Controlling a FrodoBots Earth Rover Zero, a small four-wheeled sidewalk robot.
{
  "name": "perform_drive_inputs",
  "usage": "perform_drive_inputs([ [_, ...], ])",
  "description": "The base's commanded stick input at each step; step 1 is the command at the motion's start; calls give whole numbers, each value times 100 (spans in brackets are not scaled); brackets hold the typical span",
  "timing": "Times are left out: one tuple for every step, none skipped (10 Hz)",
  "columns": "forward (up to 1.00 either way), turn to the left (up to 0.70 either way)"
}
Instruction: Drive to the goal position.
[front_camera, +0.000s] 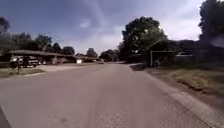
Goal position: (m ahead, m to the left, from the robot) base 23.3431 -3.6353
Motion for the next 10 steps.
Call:
perform_drive_inputs([
  [70, 1],
  [70, 3],
  [70, 3],
  [70, 2],
  [70, -11],
  [70, -29],
  [70, -23],
  [70, -6],
  [70, 3],
  [70, 3],
])
